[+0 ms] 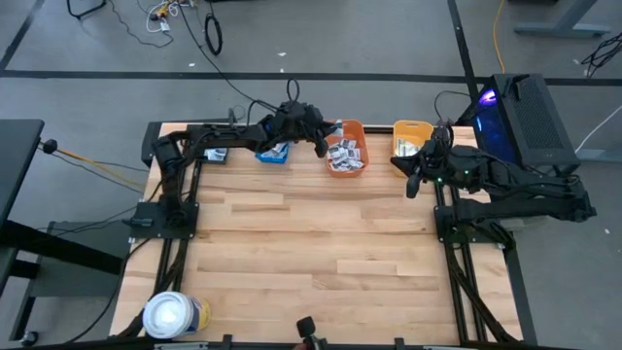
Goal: Pick & Place First Aid Supplies
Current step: Put the towelette pack into the orange bin
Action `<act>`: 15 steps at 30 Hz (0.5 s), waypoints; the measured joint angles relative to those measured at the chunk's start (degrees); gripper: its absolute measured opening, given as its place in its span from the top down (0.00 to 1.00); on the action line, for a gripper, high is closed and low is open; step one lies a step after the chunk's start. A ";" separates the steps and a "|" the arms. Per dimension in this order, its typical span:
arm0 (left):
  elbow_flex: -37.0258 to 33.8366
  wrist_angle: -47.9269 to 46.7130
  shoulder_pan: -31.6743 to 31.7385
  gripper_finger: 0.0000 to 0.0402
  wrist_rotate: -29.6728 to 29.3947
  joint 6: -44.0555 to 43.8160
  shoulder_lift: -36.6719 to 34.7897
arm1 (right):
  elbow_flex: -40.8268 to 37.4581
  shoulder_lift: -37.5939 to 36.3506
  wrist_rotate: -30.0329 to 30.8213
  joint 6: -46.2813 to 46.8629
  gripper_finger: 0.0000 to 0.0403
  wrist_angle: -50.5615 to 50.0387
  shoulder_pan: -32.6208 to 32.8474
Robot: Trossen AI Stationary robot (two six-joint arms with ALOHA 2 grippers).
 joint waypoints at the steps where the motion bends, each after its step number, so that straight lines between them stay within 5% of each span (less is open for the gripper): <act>1: 0.01 0.55 0.11 0.84 0.01 -0.01 0.40 | 0.00 0.16 0.74 0.89 0.97 0.05 0.00; 15: -0.05 2.41 -0.01 0.81 2.07 -7.48 5.66 | 0.00 3.89 4.81 2.32 0.97 2.32 0.00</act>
